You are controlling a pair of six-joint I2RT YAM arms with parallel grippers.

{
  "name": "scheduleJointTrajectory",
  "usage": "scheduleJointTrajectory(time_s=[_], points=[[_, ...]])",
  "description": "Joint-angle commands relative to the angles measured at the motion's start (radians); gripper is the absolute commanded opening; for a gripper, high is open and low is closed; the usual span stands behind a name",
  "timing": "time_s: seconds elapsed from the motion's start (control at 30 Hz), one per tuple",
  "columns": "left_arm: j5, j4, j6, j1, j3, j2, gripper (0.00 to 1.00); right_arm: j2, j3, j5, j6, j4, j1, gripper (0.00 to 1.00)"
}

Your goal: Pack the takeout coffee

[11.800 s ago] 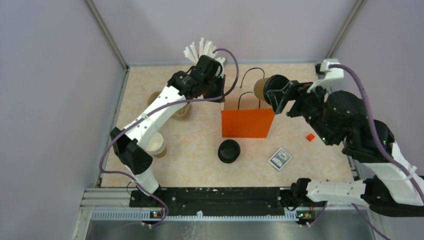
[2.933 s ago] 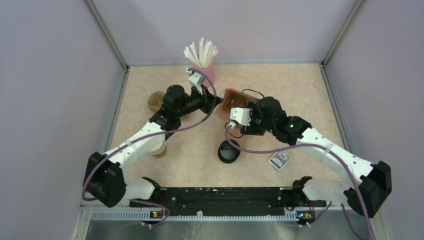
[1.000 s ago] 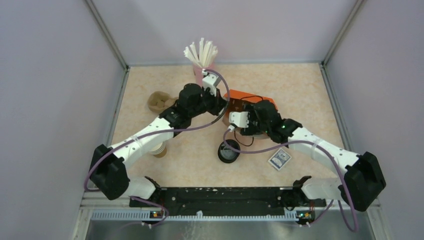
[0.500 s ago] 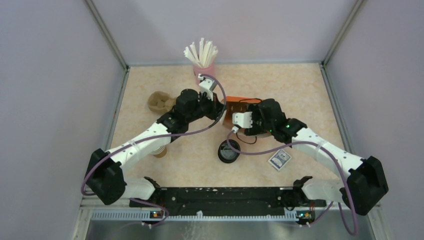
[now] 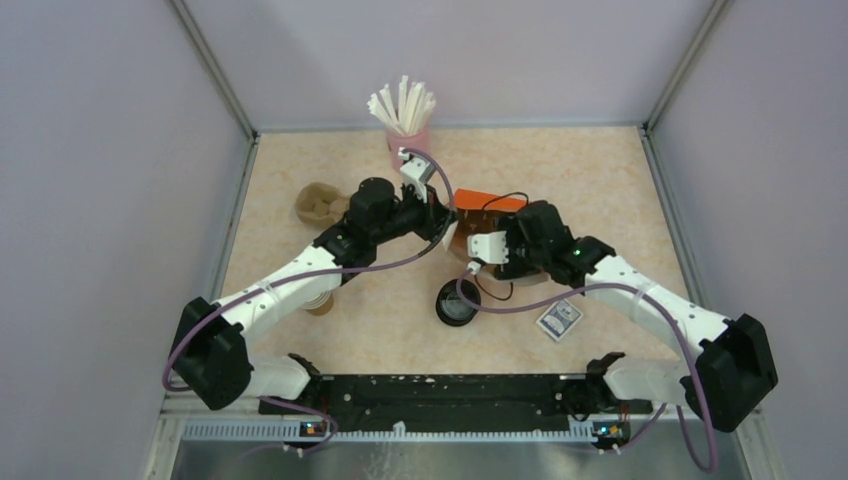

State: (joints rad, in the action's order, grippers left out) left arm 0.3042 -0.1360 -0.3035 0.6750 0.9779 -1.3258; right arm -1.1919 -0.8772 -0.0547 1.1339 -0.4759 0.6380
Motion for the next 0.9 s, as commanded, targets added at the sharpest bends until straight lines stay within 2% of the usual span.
scheduleJointTrajectory(time_s=[0.0,0.37,0.6,0.87], points=[[0.051,-0.097,-0.001,0.002,-0.003,0.032,0.00,0.051,0.047,0.008,-0.002,0.132,-0.010,0.64],[0.032,-0.071,0.000,0.002,-0.020,0.027,0.00,0.103,0.040,0.179,-0.088,0.276,-0.005,0.63],[0.034,-0.057,0.026,0.003,-0.039,0.031,0.00,0.082,0.057,0.246,-0.118,0.320,0.015,0.63],[0.011,-0.027,0.093,0.001,-0.039,0.046,0.00,0.001,0.047,0.270,-0.067,0.332,0.015,0.63]])
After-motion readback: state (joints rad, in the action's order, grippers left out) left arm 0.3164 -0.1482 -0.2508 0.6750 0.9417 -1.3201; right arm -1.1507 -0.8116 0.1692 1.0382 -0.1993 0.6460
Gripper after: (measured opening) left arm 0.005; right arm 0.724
